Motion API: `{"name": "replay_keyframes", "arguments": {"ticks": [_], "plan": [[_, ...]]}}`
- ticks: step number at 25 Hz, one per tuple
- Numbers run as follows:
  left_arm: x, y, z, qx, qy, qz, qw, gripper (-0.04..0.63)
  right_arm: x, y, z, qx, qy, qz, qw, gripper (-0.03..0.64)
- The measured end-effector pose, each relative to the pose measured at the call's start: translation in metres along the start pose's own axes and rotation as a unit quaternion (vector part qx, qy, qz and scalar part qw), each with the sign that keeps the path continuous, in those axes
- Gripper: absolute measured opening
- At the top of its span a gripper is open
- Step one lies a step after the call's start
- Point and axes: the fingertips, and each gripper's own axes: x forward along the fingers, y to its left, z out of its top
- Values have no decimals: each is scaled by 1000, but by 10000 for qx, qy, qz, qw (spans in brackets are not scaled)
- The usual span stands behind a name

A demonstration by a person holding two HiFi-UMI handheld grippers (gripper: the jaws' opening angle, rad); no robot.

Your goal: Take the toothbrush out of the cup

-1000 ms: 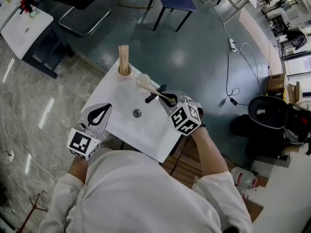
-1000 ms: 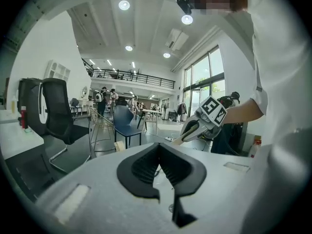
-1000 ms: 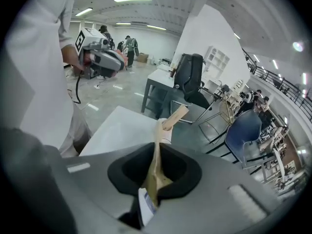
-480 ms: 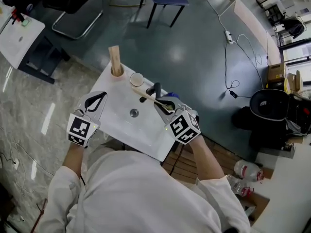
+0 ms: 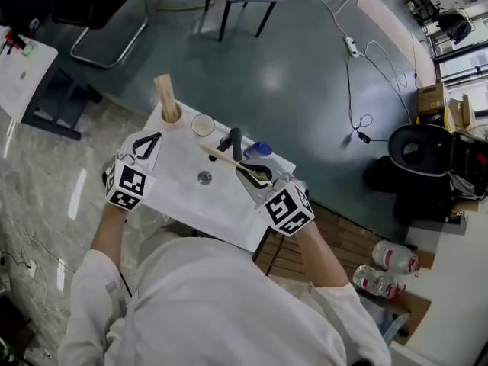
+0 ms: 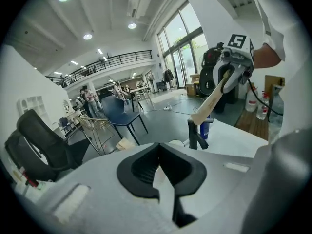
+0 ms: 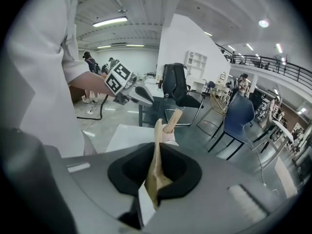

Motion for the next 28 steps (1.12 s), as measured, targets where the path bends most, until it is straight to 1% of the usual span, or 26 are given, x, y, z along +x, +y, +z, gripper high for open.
{"name": "replay_keyframes", "arguments": {"ticks": [6,11,16,18,21,28], "plan": [[25,9,-9,637,532,-60,9965,22,-12,5,0,184,-151,-46,9997,31],[46,18,-17,959,895,-103,9913,29,-17,4,5,280,-317,-24,9991,31],[61,27,-24,1259,1186,-115,9849,57,-21,9,0,406,-341,-30,9986,31],[67,32,-26,1348,1279,-119,9825,63,-22,10,0,440,-360,-34,9984,31],[78,42,-30,1426,1429,-160,9793,92,-26,11,-8,574,-280,-109,9979,31],[102,73,-29,1402,1598,-231,9769,143,-37,14,-20,771,-215,-273,9964,31]]}}
